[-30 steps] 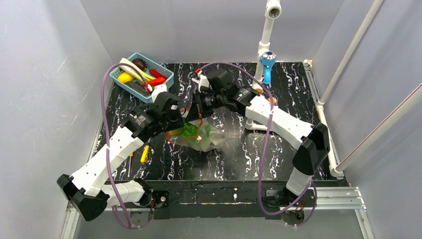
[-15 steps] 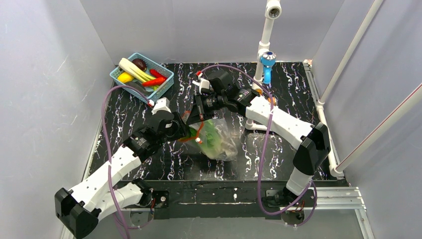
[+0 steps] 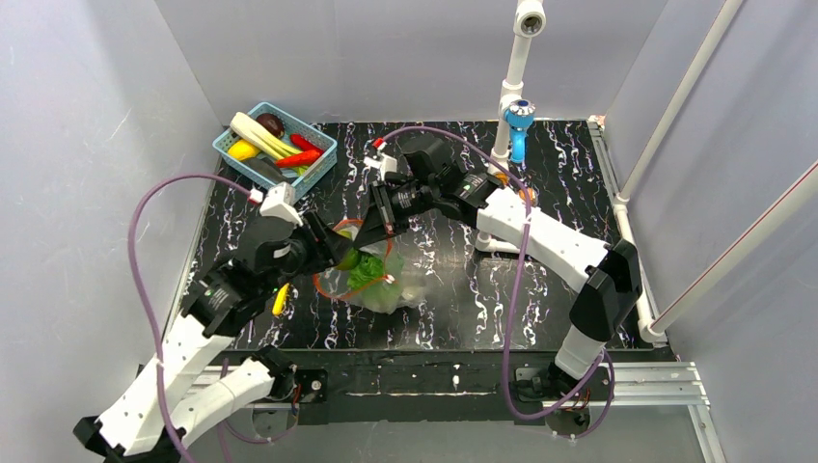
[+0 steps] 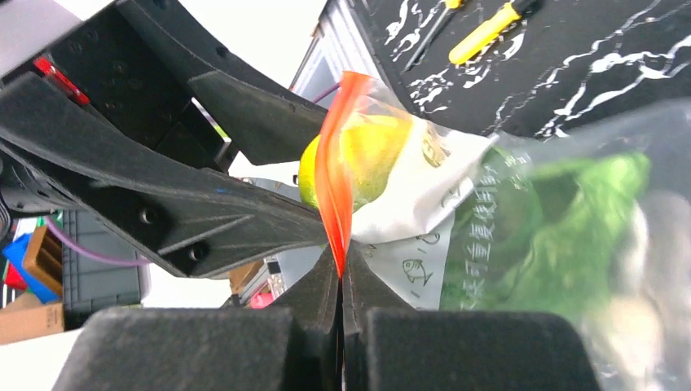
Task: Place the food in the zip-top bag and seal the zipper
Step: Place the fake vegetable in the zipper food storage bag.
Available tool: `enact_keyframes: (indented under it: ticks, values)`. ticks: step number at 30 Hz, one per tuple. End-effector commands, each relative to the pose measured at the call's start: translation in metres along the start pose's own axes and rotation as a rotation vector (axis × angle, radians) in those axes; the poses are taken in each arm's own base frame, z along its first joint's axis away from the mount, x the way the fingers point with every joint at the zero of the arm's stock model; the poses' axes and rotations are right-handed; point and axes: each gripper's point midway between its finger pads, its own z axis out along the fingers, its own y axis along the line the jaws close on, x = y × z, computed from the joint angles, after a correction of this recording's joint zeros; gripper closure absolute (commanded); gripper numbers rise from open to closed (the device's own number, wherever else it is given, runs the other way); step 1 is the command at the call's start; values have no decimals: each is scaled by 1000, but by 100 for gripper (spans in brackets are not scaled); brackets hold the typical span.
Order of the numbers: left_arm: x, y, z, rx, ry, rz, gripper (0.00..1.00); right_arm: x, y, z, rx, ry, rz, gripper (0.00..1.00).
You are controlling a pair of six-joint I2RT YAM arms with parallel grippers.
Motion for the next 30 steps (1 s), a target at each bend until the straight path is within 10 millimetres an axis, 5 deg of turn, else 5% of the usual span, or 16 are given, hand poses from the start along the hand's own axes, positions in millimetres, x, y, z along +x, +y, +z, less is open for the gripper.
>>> enact_keyframes:
  ticks: [1, 6, 13, 18, 23, 30]
  values:
    - [3, -16, -26, 72, 57, -35, 89, 5, 66, -8, -175, -1, -117, 99]
    - [24, 7, -7, -1, 79, -62, 92, 14, 27, -1, -114, -7, -57, 99]
    - [48, 47, 46, -142, 67, -5, 92, 21, -34, 9, -44, 40, 13, 99]
    - [63, 39, 78, -71, 82, -22, 85, 23, -37, 6, -58, 55, 10, 99]
    - [62, 35, 64, -73, 116, -30, 53, 17, -32, -3, -43, 28, -15, 99]
    - [44, 16, 3, -63, 205, 4, 27, 12, -25, -7, -46, 29, -36, 99]
